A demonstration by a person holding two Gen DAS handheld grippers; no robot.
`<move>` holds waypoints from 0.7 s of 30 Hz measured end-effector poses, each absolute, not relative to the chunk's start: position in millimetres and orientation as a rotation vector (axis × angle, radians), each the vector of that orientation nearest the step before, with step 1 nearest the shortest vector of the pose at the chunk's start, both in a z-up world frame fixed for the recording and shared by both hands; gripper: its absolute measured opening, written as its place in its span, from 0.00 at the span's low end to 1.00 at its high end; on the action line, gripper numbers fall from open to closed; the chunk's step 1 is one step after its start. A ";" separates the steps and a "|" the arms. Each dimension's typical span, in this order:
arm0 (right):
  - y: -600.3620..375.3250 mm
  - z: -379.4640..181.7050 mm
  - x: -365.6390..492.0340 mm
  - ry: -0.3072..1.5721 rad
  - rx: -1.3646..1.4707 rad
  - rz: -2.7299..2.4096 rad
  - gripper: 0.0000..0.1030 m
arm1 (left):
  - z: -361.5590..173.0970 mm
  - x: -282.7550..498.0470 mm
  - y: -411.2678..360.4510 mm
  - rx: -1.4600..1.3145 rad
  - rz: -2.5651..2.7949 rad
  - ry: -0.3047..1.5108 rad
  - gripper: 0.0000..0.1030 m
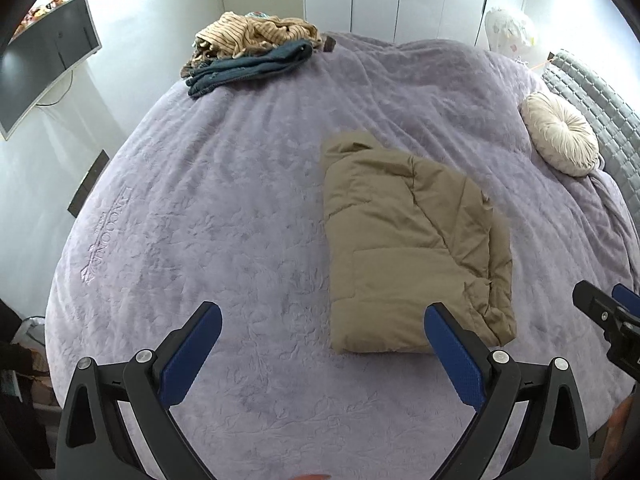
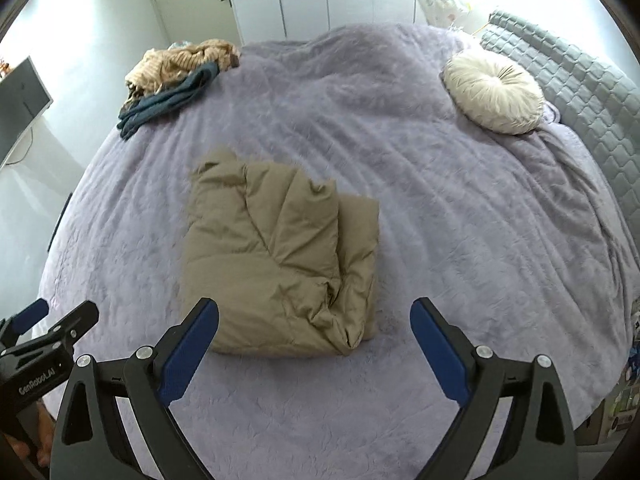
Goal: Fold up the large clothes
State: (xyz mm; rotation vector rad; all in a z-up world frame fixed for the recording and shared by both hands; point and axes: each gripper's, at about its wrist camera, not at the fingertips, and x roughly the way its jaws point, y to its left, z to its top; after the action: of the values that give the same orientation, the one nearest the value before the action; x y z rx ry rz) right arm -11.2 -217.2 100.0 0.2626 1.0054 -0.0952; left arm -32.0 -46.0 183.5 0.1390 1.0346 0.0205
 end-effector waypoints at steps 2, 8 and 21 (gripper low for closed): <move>-216.6 104.8 -12.5 0.987 0.250 -0.109 0.94 | 186.7 -34.0 -47.3 0.149 0.024 1.021 0.98; -215.7 110.8 -14.4 0.975 0.247 -0.116 0.94 | 191.7 -37.0 -48.8 0.154 0.034 1.008 0.98; -214.2 113.6 -15.2 0.971 0.243 -0.117 0.94 | 196.1 -39.1 -50.8 0.156 0.025 1.002 0.98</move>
State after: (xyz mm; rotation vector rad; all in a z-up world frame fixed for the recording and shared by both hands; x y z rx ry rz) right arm -15.2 -214.2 113.6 0.2430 0.9706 -0.1168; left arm -39.1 -50.9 196.1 0.1562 1.0019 0.0252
